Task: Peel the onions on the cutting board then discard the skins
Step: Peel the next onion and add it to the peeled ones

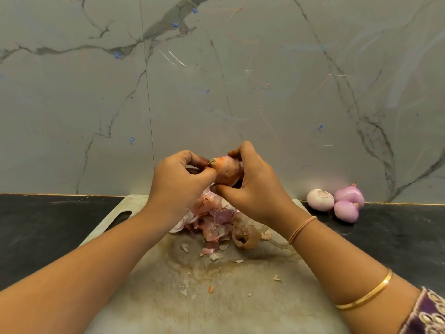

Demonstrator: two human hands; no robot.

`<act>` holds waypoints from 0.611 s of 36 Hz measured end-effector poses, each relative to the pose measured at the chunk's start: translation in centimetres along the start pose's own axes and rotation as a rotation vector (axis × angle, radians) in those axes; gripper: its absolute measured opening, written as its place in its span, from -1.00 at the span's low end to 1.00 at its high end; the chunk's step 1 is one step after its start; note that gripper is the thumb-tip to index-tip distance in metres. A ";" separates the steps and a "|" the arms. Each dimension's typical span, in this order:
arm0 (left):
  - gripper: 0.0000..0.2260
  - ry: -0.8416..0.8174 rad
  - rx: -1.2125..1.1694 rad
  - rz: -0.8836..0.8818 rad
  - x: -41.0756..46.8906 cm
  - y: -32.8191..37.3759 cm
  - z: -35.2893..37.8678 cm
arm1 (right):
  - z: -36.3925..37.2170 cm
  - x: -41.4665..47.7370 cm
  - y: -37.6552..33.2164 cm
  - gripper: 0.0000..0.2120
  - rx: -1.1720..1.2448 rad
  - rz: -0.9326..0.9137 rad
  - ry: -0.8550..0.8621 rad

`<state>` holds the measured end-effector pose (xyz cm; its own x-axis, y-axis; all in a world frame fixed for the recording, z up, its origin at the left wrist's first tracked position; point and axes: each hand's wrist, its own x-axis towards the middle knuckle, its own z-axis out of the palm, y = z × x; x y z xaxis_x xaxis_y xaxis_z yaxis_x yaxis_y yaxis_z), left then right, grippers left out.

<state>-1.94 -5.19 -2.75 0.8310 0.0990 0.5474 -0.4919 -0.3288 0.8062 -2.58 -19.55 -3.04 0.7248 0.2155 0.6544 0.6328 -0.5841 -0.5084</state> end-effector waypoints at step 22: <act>-0.92 -0.044 0.007 -0.077 1.0 -0.8 -0.8 | -1.6 0.3 1.3 -0.59 0.749 0.389 -0.227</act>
<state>-0.92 -4.09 -2.71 0.8768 0.0826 0.4736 -0.4248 -0.3281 0.8437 -1.98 -21.48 -2.58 0.9127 0.3055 0.2714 0.2844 0.0018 -0.9587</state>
